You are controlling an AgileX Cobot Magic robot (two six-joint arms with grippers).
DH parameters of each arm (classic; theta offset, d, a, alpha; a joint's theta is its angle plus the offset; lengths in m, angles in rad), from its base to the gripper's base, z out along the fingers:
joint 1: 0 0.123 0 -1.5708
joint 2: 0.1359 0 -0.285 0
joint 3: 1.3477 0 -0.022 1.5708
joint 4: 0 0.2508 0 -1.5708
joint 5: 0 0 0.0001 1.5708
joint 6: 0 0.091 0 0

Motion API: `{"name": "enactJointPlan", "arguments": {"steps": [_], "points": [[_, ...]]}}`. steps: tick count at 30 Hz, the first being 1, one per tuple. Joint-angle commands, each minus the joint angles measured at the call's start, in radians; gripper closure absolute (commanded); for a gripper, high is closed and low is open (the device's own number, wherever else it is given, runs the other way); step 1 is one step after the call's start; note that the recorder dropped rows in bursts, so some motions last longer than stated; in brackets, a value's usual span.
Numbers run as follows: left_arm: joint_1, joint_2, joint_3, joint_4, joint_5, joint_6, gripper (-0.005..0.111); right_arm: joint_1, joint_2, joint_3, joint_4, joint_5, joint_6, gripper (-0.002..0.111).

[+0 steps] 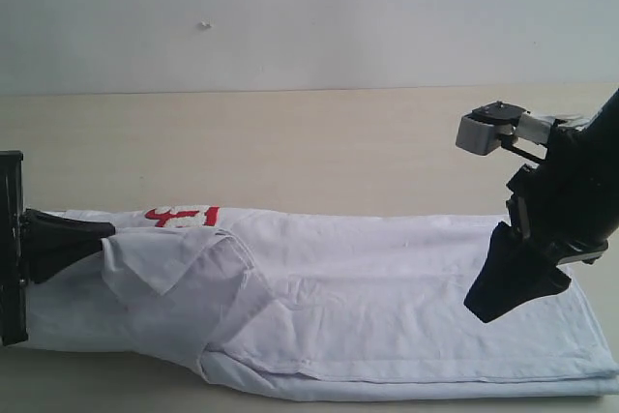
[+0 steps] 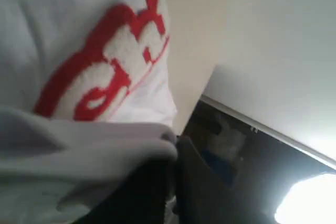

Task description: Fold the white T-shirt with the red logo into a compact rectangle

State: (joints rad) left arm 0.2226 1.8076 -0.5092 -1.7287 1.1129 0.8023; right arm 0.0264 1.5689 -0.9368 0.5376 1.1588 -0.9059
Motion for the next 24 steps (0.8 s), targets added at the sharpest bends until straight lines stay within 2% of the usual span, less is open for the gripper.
{"name": "enactJointPlan", "arguments": {"steps": [1, 8, 10, 16, 19, 24], "points": [[-0.002, 0.000, -0.008, -0.016, -0.121, 0.000, 0.104, -0.002, -0.009, 0.002, 0.006, 0.016, -0.006, 0.050], [-0.002, 0.000, -0.008, -0.016, -0.144, -0.012, 0.103, -0.002, -0.009, 0.002, 0.006, 0.033, -0.006, 0.050], [-0.002, 0.000, -0.008, -0.016, -0.158, -0.025, 0.097, -0.002, -0.009, 0.002, 0.006, 0.042, -0.006, 0.050], [-0.002, 0.000, -0.008, -0.016, -0.168, 0.011, 0.069, -0.002, -0.009, 0.002, 0.004, 0.054, 0.001, 0.050], [-0.002, 0.000, -0.008, -0.016, -0.162, 0.120, 0.065, -0.002, -0.009, 0.002, 0.004, 0.059, 0.001, 0.050], [-0.002, 0.000, -0.008, -0.016, -0.147, 0.133, 0.065, -0.002, -0.009, 0.002, 0.002, 0.062, 0.001, 0.050]]}}
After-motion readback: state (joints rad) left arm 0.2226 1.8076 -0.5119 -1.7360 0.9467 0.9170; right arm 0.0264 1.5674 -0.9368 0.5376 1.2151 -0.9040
